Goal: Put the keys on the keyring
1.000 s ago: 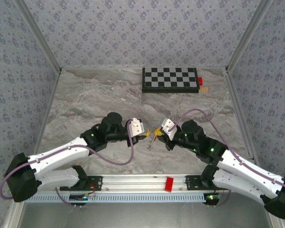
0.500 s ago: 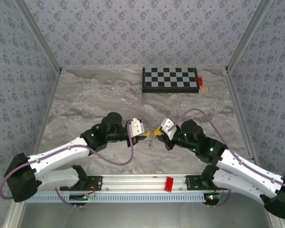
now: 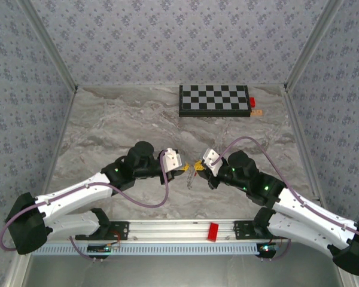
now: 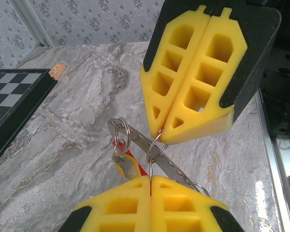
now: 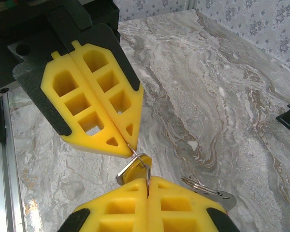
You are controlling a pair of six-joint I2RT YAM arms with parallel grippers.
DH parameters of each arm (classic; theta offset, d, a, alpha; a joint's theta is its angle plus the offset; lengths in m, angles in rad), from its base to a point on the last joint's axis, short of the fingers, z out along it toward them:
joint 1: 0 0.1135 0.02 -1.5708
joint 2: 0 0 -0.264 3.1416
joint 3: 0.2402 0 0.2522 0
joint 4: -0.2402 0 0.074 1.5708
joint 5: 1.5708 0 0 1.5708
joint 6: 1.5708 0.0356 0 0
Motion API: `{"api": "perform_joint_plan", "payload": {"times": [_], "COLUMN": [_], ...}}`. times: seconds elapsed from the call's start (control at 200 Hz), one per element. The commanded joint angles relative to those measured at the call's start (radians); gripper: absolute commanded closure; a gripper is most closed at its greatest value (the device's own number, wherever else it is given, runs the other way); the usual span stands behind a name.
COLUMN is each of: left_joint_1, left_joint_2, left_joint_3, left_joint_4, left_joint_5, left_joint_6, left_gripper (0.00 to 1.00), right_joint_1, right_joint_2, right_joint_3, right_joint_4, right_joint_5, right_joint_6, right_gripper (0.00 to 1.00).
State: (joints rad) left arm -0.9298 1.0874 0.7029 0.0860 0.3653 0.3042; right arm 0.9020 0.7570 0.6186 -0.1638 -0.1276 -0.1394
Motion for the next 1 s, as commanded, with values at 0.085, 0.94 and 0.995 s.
{"api": "perform_joint_plan", "payload": {"times": [0.085,0.94,0.995], "left_joint_1": [0.002,0.002,0.002], "left_joint_2": [-0.004,0.005,0.004], "left_joint_3": [0.009,0.012,0.011], "left_joint_4": [0.021,0.023,0.021], "left_joint_5": [-0.005,0.010,0.005], "left_joint_6": [-0.008,-0.013,-0.011], "left_gripper": [1.00,1.00,1.00], "right_joint_1": [0.002,0.003,0.003], "right_joint_2": [-0.006,0.002,-0.009], "right_joint_3": [0.001,-0.001,-0.006], "right_joint_4": [0.024,0.032,0.032], "right_joint_5": [-0.004,-0.008,-0.001], "right_joint_6": [-0.009,-0.007,-0.008], "right_gripper": [1.00,1.00,1.00]}}
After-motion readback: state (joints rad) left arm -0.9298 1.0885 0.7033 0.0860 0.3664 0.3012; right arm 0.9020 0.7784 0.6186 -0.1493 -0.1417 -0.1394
